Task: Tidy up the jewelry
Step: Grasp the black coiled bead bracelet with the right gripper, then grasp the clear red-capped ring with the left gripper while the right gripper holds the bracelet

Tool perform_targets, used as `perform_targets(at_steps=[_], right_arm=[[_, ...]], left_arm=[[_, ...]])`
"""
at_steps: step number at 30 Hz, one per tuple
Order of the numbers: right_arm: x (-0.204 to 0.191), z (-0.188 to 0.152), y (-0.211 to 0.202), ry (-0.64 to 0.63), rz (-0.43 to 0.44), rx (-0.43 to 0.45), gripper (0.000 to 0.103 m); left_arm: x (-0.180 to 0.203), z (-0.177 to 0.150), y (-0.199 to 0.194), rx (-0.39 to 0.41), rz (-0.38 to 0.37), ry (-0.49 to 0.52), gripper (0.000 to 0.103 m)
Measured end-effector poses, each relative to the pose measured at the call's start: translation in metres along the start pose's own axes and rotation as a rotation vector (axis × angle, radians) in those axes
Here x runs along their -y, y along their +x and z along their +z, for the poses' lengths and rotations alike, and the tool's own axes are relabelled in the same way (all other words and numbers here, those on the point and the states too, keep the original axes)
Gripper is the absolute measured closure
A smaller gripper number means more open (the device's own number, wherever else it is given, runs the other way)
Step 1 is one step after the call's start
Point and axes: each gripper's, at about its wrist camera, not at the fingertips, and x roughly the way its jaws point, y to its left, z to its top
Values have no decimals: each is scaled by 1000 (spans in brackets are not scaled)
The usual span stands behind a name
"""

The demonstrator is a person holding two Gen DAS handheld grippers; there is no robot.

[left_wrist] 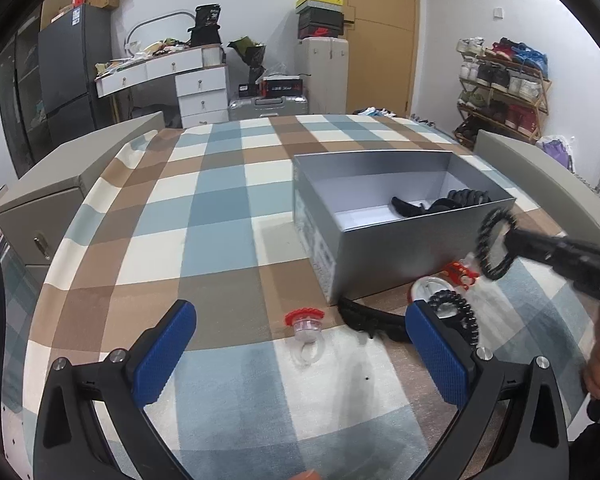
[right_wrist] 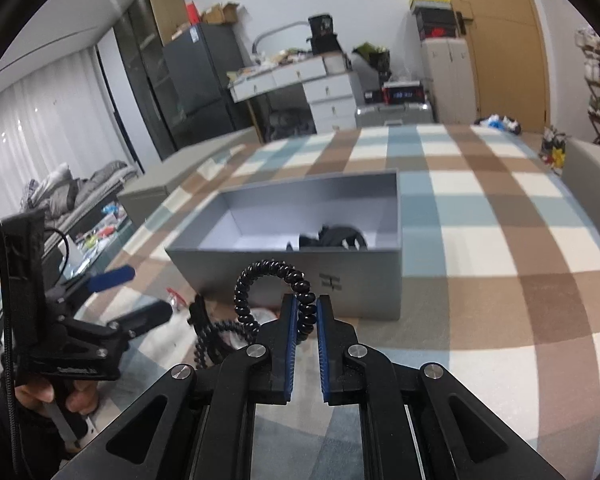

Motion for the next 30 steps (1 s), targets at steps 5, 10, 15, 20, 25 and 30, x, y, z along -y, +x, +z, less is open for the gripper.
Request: perform_targets(at_steps=[5,10,15,20,25,30], right_arm=[[-1,5,-8,0,18,39,94],[-2,7,-9,-4,30,53,94],[-3,8,-12,-5,33,67,94],[-3,8,-13,-3,31,68,94],[-3,8,-12,-10,32,64,94],[-1,7,-13,-3,30,69,94]], left_arm=[[-6,1,9,-80,17,-22,1],[-12,0,18,-144,-11,-54,15],[-2,-4,18,-163,-36,-1,56],[7,-7,13,-143,-61,53,91],[8,-6,11,-124,-62,64,91],[7,-3,7,-95,-75,53,91]])
